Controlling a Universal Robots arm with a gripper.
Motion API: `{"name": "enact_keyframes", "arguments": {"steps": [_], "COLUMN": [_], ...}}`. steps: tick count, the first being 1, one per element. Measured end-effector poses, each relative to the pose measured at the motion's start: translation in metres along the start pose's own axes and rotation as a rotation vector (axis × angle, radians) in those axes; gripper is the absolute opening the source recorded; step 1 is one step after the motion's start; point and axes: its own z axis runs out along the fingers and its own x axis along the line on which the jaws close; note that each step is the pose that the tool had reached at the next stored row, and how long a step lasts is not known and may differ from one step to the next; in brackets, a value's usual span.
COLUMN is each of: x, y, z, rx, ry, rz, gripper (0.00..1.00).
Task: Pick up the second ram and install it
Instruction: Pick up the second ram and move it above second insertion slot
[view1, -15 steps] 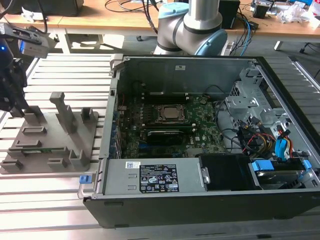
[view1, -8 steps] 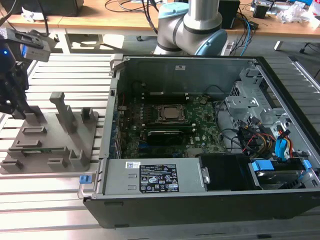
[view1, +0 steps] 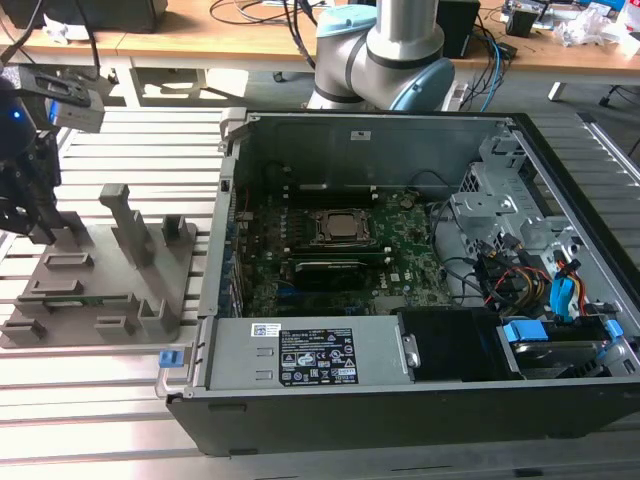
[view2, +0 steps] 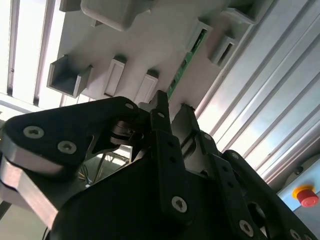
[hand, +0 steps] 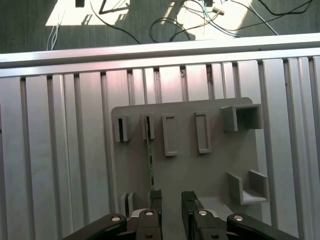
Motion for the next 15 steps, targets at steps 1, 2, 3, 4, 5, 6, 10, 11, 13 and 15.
{"name": "enact_keyframes", "arguments": {"steps": [1,2,3,4,5,6,10,11,13,15], "x": [0.0,0.0,0.0,0.0,0.0,0.0001,0.0001,0.0001,0.0002,0.0002], "y": [0.0,0.0,-0.0001,-0.0001,-0.0002,-0.0003,-0.0006,-0.0007,-0.0009,-0.0009], "z": [0.0007,0.0013,0.0027,0.0036,0.0044,0.0083,0.0162,0.0181,0.0221,0.0239], "rx": [0.0,0.0001,0.0,0.0001,0.0002,0.0001,0.0,0.0001,0.0,0.0001], "ry": [-0.0001,-0.0001,-0.0001,-0.0001,-0.0001,-0.0001,-0.0001,-0.0001,-0.0001,-0.0001], "rz": [0.0,0.0,0.0,0.0,0.0,0.0,0.0,0.0,0.0,0.0], "gripper": [0.3,0.3,0.3,0.3,0.3,0.3,0.3,0.3,0.3,0.3]}}
